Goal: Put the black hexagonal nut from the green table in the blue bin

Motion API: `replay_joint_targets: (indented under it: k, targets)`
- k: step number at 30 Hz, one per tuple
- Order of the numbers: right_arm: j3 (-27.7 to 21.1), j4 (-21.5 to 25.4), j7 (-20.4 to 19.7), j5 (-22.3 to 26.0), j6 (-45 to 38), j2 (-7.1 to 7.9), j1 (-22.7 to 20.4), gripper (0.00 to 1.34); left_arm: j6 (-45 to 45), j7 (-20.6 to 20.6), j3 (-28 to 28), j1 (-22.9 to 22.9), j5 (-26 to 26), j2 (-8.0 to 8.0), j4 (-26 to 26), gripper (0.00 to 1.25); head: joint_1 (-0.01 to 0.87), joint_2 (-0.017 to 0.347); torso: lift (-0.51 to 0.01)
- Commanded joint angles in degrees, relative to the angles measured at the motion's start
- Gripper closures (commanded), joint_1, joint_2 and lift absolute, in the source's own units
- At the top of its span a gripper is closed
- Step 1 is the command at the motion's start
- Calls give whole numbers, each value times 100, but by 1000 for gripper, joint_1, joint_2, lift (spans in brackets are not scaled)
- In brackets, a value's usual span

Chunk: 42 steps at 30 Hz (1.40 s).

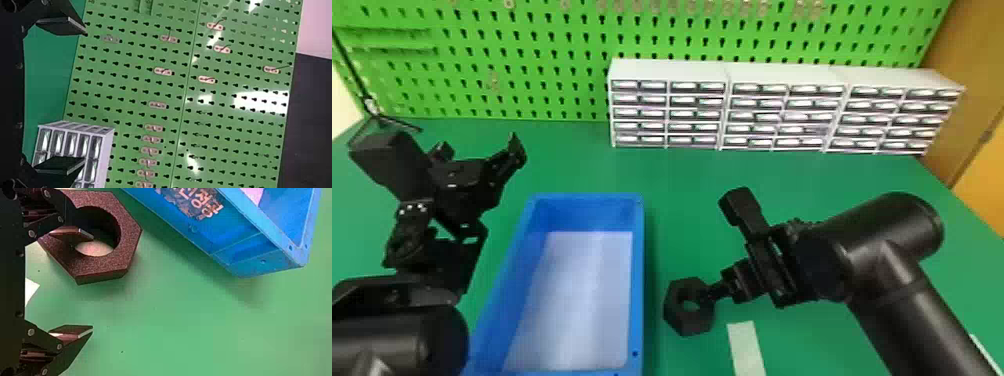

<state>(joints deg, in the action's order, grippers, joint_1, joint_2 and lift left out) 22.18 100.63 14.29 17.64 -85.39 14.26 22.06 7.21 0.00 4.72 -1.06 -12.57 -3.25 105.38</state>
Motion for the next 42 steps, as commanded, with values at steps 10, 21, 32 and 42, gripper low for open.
replay_joint_targets:
  k: [10, 21, 32, 42]
  targets:
    - [14, 27, 30, -130, 101, -11, 8, 443, 0, 0, 2, 9, 0, 0, -9, 117, 692, 8, -97]
    - [84, -131, 812, -947, 374, -81, -53, 441, 0, 0, -7, 9, 0, 0, -9, 117, 692, 8, -97]
    - [199, -421, 2017, -2151, 725, -222, -79, 443, 0, 0, -7, 9, 0, 0, -9, 117, 692, 8, -97]
    - [190, -571, 2060, -2186, 866, -222, -123, 443, 0, 0, -7, 9, 0, 0, -9, 117, 692, 8, -97]
